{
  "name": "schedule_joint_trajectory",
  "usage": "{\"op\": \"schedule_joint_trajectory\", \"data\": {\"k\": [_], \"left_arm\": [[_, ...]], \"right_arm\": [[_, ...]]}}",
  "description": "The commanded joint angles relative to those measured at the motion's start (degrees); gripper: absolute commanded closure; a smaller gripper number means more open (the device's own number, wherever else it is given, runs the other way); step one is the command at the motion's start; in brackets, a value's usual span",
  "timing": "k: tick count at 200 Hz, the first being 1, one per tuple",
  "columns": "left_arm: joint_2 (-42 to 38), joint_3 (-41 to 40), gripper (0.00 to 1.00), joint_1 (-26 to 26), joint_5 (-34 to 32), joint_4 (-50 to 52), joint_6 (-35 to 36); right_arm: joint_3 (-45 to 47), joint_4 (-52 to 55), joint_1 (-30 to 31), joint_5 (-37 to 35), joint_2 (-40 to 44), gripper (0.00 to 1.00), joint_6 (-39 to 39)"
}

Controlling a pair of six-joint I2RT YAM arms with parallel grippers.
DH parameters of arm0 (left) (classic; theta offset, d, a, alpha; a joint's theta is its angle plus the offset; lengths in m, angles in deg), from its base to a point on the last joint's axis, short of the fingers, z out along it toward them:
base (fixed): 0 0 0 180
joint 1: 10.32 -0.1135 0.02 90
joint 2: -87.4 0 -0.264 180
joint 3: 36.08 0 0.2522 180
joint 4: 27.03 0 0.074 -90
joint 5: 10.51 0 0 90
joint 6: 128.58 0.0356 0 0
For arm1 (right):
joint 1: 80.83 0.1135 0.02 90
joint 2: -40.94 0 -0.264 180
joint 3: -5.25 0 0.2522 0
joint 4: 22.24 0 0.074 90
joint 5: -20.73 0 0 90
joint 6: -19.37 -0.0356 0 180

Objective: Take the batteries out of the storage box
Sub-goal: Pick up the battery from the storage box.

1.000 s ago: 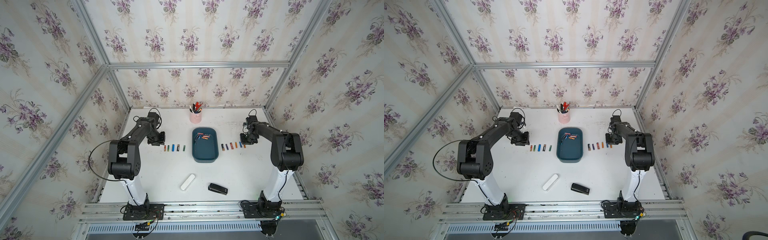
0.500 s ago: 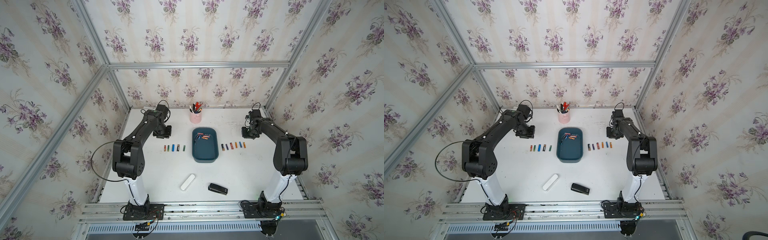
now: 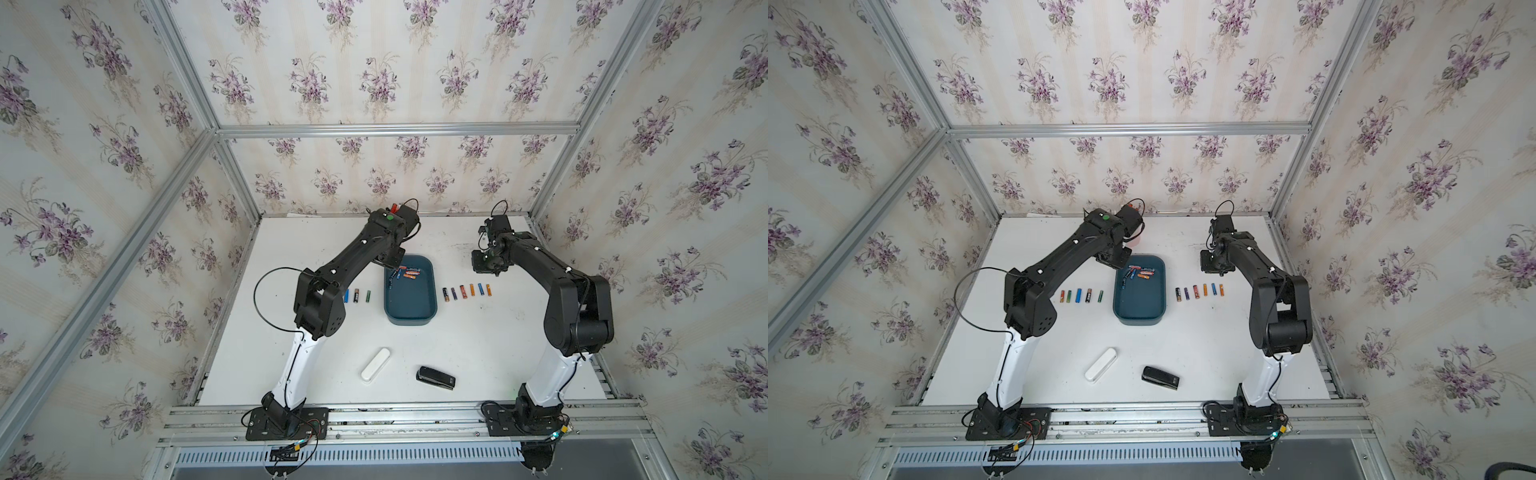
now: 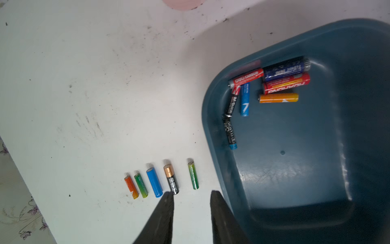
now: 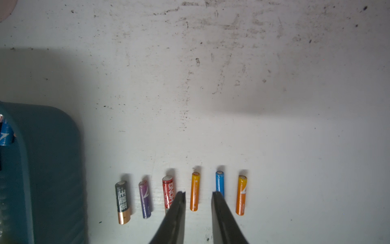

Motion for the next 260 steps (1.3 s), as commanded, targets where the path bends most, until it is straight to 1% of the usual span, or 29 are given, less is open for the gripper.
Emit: {"op": "schedule_joint_trajectory", "data": {"k": [1, 35, 67, 111, 158, 260], "left_arm": [[3.4, 4.3, 0.65, 1.7, -1.9, 4.5, -1.5], [6.4, 5.1, 0.64, 4.3, -1.6, 1.8, -1.7], [8.5, 5.2, 0.62, 5.2, -1.2, 0.2, -1.4], [10.8, 5.5, 0.6, 5.3, -1.4, -0.8, -0.5], [14.4, 8.3, 0.58, 5.3, -1.9, 0.4, 0.6], [16.8, 9.1, 0.53, 5.2, -2.7, 1.2, 1.0]], "right_arm": [[-0.1, 0.7, 0.1, 0.2, 0.8, 0.73, -0.5], [0.0, 0.9, 0.1, 0.3, 1.1, 0.73, -0.1], [0.6, 0.7, 0.1, 0.4, 1.3, 0.73, -0.1], [1.3, 0.4, 0.1, 0.5, 1.3, 0.73, 0.0], [1.5, 0.3, 0.1, 0.4, 1.1, 0.73, 0.3], [1.3, 0.1, 0.0, 0.4, 0.4, 0.73, 0.9]]}}
